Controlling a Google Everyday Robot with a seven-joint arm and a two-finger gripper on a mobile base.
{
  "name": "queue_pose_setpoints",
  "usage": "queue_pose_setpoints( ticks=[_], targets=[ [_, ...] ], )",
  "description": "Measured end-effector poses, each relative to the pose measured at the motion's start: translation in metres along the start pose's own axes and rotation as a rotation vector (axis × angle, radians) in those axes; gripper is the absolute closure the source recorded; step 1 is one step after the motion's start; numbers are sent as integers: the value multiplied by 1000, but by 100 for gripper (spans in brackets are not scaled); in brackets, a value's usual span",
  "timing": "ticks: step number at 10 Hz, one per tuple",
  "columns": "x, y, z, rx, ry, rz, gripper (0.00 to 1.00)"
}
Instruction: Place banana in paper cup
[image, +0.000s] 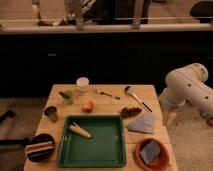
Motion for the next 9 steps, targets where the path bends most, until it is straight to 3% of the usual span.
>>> queue_pose_setpoints(
  ticks=[3, 5, 6, 9],
  targets=[
    [-11, 13, -4, 10, -20, 45, 20],
    [-31, 40, -8, 11, -79, 107, 20],
    [-51, 62, -9, 4, -139, 159, 20],
    [-84, 76, -8, 0, -218, 215, 20]
  ],
)
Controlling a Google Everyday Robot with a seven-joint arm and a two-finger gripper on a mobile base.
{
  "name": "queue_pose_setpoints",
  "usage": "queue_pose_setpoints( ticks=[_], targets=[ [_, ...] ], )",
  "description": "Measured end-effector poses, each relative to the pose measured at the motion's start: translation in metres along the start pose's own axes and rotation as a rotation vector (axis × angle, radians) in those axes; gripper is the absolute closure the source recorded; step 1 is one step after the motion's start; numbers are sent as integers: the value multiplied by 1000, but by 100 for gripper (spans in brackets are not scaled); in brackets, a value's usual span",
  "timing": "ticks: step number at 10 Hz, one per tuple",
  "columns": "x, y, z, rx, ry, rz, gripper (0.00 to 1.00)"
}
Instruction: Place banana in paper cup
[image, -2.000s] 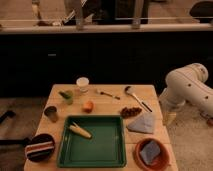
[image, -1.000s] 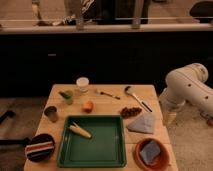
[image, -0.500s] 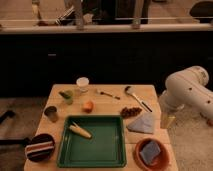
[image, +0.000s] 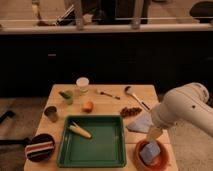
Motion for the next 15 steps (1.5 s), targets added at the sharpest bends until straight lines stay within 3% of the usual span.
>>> queue_pose_setpoints(
  ticks=[3, 6, 12, 15],
  targets=[
    [-47, 12, 9, 9, -47, 28, 20],
    [-88, 15, 13, 30, -65, 56, 20],
    [-94, 14, 13, 40, -72, 71, 20],
    [-108, 23, 18, 87, -132, 155, 20]
  ],
)
